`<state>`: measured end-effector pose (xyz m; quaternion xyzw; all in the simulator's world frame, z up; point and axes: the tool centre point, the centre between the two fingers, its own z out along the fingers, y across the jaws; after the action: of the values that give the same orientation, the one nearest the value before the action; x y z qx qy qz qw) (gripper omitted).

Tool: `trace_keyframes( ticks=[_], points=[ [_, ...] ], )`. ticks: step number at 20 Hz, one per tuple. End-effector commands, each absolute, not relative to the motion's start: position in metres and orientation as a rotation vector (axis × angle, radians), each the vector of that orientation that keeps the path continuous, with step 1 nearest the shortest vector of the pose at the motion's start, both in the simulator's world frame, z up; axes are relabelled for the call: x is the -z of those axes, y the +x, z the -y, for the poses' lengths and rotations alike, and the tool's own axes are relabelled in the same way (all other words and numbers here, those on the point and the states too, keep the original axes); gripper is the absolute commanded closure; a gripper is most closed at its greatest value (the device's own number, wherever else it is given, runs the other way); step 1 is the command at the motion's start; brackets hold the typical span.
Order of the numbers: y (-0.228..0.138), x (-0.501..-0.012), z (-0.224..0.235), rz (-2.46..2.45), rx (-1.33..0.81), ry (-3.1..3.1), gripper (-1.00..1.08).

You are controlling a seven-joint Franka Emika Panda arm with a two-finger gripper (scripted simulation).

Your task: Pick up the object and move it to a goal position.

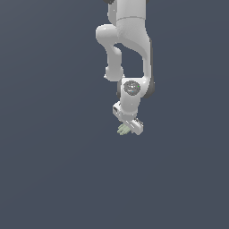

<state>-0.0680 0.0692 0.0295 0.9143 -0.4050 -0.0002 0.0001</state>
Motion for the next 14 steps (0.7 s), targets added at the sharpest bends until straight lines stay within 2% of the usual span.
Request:
trace_keyframes(
  ticks=[1, 6, 7, 14],
  points=[
    [-0.0681, -0.0194, -0.0693, 1.274, 0.000, 2.872, -0.92],
    [-0.0675, -0.0124, -0.0694, 1.274, 0.000, 2.872, -0.92],
    [-0.0675, -0.0124, -0.0694, 1.274, 0.000, 2.872, 1.08],
    [-0.0675, -0.0124, -0.0694, 1.274, 0.000, 2.872, 1.08]
  ],
)
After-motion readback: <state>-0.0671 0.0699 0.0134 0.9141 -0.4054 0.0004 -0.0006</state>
